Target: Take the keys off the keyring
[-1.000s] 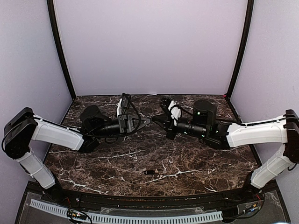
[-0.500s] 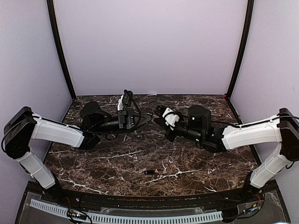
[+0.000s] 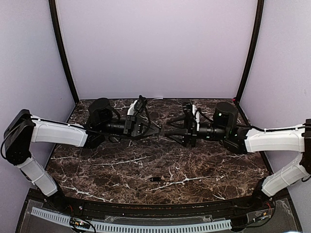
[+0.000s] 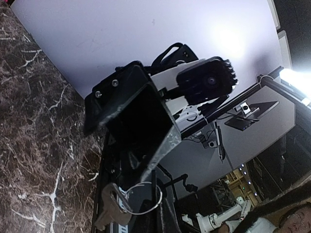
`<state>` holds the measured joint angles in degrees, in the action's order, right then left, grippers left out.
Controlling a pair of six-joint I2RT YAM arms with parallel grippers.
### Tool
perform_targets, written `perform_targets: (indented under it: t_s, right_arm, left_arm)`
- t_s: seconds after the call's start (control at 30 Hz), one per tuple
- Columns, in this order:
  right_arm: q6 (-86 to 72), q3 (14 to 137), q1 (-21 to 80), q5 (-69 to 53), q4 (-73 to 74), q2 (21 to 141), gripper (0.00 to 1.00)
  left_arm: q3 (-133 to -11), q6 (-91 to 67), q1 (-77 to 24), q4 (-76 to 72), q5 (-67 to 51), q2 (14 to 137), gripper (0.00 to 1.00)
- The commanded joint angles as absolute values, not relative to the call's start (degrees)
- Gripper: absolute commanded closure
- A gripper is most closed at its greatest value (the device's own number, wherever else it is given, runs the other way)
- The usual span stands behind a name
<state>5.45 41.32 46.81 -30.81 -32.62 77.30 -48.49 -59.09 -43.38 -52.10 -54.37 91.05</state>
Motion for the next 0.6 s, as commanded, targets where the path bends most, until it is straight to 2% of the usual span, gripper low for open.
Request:
perform_targets:
  t_s: [0.0,0.13,0.47,0.57]
  right_arm:
    - [-4.02,43.48,46.79,-49.26,-35.74,78.50,0.39]
    - [-3.30,44.05,47.30,-50.17,-35.72,79.97,0.35]
    - [-1.25,47.47,48.47,-49.70,-36.82,84.86,0.36]
    - [0.59,49.38,49.13,-50.19,-35.33,86.58,0.39]
  left_arm:
    - [-52.90,-50.25,-43.24,-35.73,-63.17,87.25,1.00]
    - [-56.29,-41.27,-43.33,-20.76,-64.52,86.07,1.00]
    - [-58.50,-39.40,-44.32,-16.70,-68.14,86.19,1.00]
    - [-59.21,-38.83,-44.81,-15.67,-68.40,86.29,1.00]
